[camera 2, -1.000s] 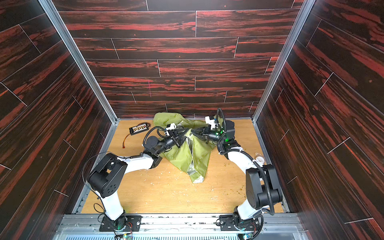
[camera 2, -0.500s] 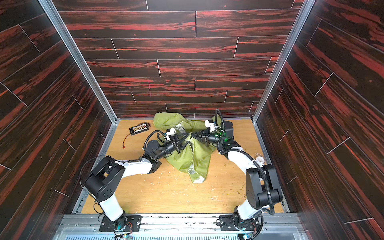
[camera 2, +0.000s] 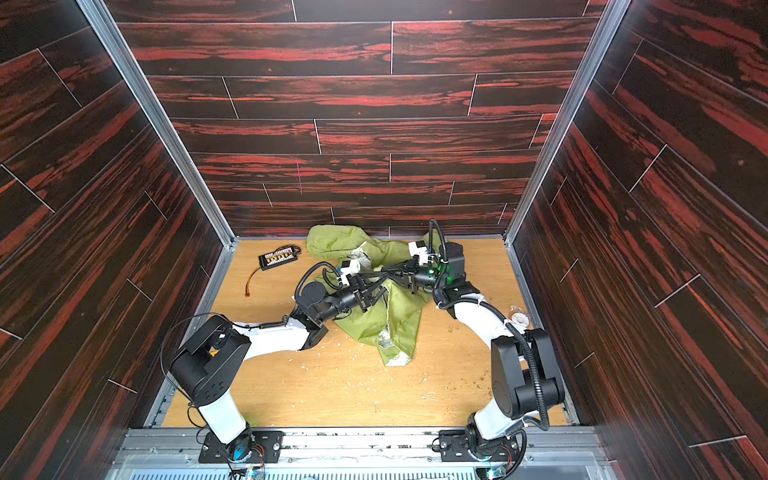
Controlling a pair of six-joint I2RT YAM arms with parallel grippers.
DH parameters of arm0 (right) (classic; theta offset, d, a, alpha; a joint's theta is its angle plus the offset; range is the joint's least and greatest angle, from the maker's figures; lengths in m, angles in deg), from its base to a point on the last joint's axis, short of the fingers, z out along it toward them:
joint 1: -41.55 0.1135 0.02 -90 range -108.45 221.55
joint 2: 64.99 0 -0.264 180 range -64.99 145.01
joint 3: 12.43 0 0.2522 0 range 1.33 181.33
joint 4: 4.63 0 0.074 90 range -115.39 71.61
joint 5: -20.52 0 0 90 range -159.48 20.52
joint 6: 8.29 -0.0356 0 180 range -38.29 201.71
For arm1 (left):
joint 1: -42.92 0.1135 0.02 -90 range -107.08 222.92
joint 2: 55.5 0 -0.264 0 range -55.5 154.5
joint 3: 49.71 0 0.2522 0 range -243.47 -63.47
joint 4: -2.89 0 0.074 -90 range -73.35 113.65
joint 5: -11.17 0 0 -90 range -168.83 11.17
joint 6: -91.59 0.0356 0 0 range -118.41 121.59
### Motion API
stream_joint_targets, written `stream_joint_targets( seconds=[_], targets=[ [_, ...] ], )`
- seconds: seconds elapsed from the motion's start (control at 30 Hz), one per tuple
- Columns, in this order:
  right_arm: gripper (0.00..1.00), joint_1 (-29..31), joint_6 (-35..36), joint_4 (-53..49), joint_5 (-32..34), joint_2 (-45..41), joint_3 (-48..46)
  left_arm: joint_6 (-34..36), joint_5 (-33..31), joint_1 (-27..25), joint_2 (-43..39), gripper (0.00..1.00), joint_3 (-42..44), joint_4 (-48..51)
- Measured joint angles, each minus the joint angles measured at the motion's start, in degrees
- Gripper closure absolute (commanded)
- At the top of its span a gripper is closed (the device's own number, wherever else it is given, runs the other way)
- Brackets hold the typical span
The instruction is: Zip up the jacket
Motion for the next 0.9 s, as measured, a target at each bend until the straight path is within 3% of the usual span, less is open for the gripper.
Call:
stream_joint_targets(
  seconds=[0.1, 0.13, 0.33, 0.63, 0.9],
  targets=[
    [1.00, 0.0, 0.0, 0.0, 0.4, 0.0, 0.4, 0.0, 0.1, 0.0, 0.0, 0.98, 0.1, 0.6],
    [1.00, 0.0, 0.0, 0.0, 0.3, 0.0, 0.6, 0.0, 0.0, -0.1, 0.0, 1.00, 0.2, 0.5],
    [1.00, 0.0, 1.4, -2.1, -0.3, 0.0, 0.7, 0.7, 0.1, -0.2, -0.1, 1.00, 1.6, 0.3],
    [1.00, 0.4, 2.6, -4.7, -4.0, 0.0, 0.7, 8.9, 2.9, -0.1, -6.5, 1.00, 2.9, 12.5],
    [1.00, 0.5, 2.6, -4.9, -4.4, -0.8, -1.2, 11.4, 3.5, -0.2, -7.1, 1.00, 3.8, 14.3]
  ],
)
